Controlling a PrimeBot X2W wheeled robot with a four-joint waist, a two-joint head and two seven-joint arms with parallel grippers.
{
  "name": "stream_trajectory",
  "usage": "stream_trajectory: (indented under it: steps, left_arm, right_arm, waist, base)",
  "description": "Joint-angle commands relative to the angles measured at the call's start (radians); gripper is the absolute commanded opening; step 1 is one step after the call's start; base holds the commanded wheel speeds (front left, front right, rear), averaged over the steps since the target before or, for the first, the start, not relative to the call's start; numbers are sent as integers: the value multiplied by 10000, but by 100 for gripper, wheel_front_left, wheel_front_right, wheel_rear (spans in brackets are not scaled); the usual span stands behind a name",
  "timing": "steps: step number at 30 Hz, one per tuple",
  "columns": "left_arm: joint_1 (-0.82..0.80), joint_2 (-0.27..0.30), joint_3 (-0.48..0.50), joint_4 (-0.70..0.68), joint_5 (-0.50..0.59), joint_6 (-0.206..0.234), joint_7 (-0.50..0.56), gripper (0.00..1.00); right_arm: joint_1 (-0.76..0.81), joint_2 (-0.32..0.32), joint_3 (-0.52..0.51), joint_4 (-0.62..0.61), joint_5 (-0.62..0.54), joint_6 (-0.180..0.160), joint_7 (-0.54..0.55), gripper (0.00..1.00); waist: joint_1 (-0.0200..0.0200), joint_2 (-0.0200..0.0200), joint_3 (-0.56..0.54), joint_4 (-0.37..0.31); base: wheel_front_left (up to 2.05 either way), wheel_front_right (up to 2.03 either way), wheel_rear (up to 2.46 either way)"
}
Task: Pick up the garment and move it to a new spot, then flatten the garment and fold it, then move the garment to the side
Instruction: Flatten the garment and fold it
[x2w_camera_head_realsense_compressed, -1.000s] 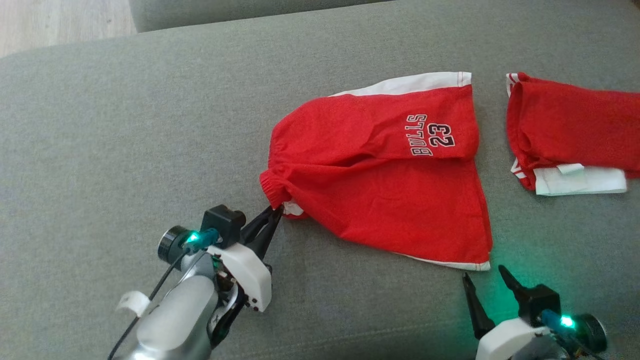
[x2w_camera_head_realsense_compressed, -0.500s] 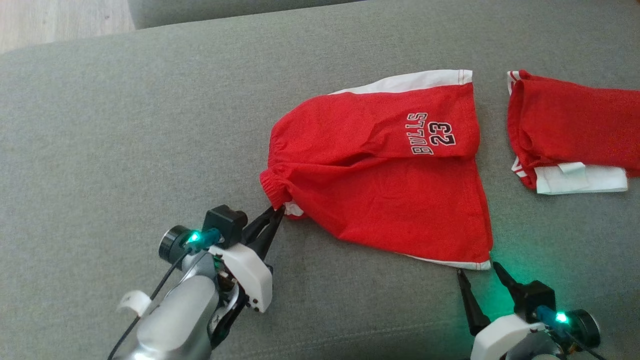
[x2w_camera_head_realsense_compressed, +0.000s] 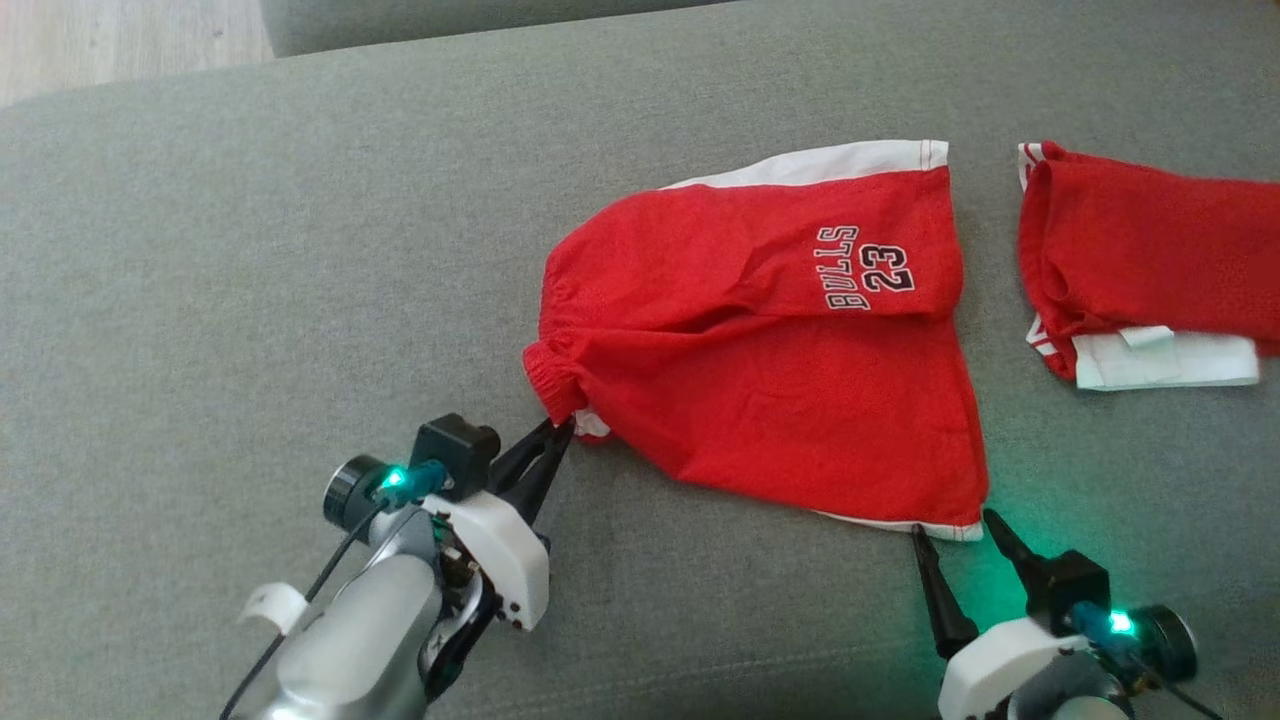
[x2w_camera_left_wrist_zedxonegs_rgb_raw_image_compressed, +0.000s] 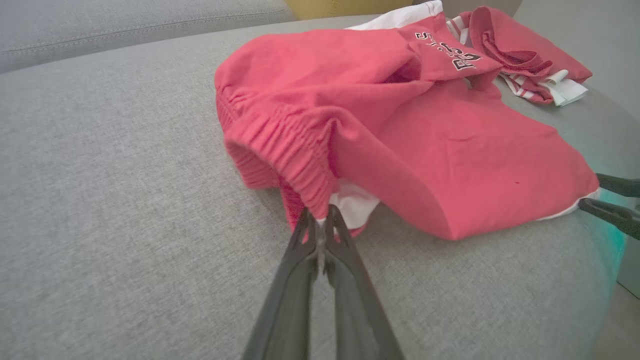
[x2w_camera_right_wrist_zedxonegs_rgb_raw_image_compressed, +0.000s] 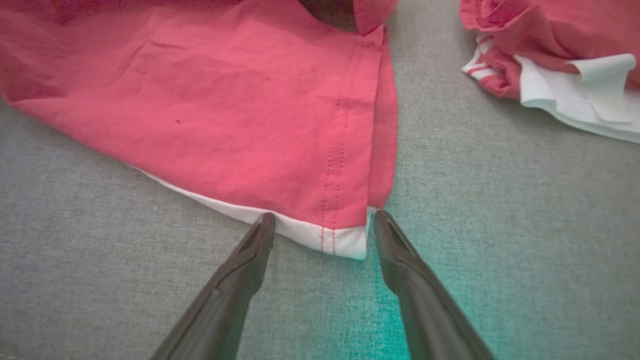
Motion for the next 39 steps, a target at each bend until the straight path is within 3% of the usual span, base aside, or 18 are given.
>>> stream_trajectory:
  steps: [1, 7, 8, 9, 10, 11, 24, 39]
  left_arm:
    - [-500, 239, 304, -298, -61, 83, 3, 0]
    - [-574, 262, 260, -332, -69, 102, 25, 0]
    - [-581, 271, 251, -337, -72, 104, 28, 0]
    - [-585, 282, 244, -341, -77, 105, 30, 0]
    - [-587, 294, 236, -342, -81, 107, 32, 0]
    - [-588, 306, 226, -341, -85, 109, 34, 0]
    - [-608, 681, 259, -589, -214, 99, 18, 0]
    - [-1043, 1992, 267, -3179, -432, -179, 1027, 0]
  right_arm:
    - [-328, -64, 209, -202, 19, 63, -103, 100]
    - [-457, -64, 300, -58, 26, 63, -78, 100]
    - [-481, -64, 322, -16, 42, 63, -64, 94]
    - [-505, -64, 338, 27, 64, 63, -49, 54]
    - [-529, -64, 349, 67, 81, 63, -35, 31]
    - [-551, -64, 360, 105, 96, 63, -22, 0]
    - [-977, -110, -419, -291, 37, 63, -178, 0]
    - [-2368, -1414, -229, -2944, 947, 63, 1017, 0]
  waist:
    - [0, -1, 33, 11]
    - [0, -1, 123, 44]
    - [0, -1, 135, 51]
    - [0, -1, 143, 58]
    - [0, -1, 147, 65]
    - [0, -1, 145, 71]
    - [0, -1, -408, 105]
    - [0, -1, -1742, 261]
  base:
    - [0, 0, 0]
    - [0, 0, 0]
    - [0, 0, 0]
    - [0, 0, 0]
    - [0, 0, 0]
    - [0, 0, 0]
    - [0, 0, 0]
    - [0, 0, 0]
